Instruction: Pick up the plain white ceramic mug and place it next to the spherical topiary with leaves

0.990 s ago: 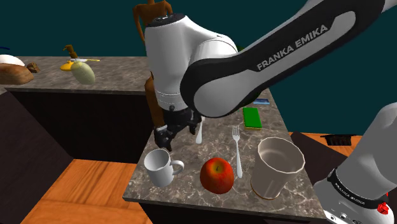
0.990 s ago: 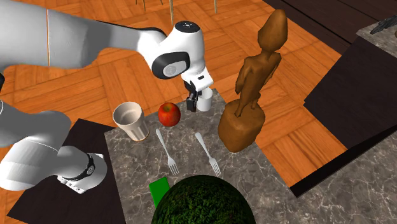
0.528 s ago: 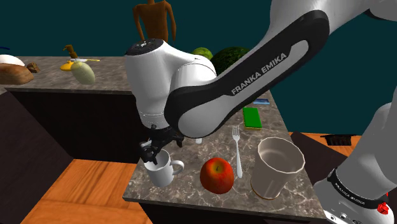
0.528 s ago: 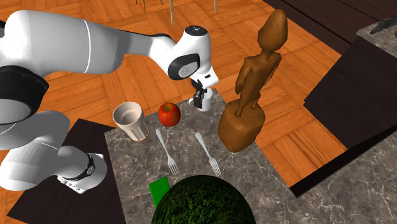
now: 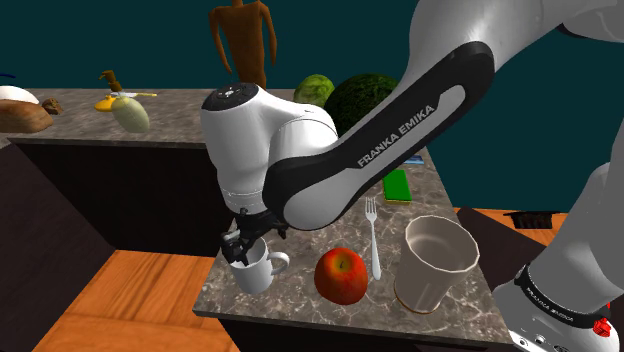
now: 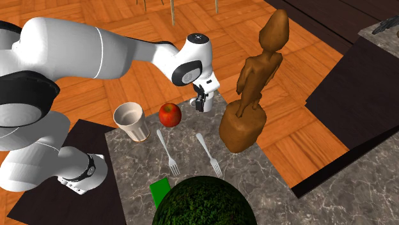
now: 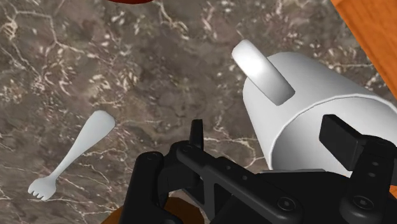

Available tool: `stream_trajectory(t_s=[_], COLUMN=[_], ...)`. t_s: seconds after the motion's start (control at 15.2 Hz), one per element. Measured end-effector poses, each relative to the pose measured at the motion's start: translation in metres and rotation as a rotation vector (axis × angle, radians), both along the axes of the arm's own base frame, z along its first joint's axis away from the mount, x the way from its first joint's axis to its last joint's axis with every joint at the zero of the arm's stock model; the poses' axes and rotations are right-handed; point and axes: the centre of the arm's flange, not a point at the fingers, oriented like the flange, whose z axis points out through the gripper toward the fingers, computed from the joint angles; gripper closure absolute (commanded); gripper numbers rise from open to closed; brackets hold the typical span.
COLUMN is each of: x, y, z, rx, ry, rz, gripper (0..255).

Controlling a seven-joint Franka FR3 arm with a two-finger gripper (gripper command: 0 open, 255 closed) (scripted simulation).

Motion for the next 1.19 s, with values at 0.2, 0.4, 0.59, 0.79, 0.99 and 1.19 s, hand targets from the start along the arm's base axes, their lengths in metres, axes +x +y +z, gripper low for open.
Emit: stream_trajectory(t_s=[0.2,0.4,0.59,0.79,0.99,1.19], x=[0.0,0.0,0.0,0.0,0.001,0.0], y=[0.0,0.0,0.0,0.0,0.0,-0.001], z=[0.0,0.0,0.0,0.0,0.002,0.015], rx=[0.0,0.0,0.0,0.0,0.0,0.0], ry=[0.0,0.0,0.0,-0.001,0.0,0.0], rz=[0.0,0.0,0.0,0.0,0.0,0.0], gripper=[0,255,255,255,255,255])
